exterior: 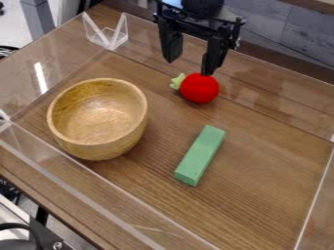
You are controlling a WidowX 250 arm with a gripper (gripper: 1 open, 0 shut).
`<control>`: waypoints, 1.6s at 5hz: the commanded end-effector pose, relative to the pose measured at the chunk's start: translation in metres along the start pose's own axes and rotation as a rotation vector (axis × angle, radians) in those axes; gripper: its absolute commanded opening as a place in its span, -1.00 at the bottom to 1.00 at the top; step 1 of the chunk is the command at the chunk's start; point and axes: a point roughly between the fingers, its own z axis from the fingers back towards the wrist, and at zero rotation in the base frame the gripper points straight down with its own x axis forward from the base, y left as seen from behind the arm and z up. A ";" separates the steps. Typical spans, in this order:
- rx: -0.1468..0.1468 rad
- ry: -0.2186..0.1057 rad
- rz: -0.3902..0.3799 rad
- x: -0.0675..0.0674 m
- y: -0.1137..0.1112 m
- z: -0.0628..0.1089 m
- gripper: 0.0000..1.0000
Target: Put the green stick in the brown bowl
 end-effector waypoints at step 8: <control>-0.066 0.037 -0.059 -0.019 -0.030 -0.100 1.00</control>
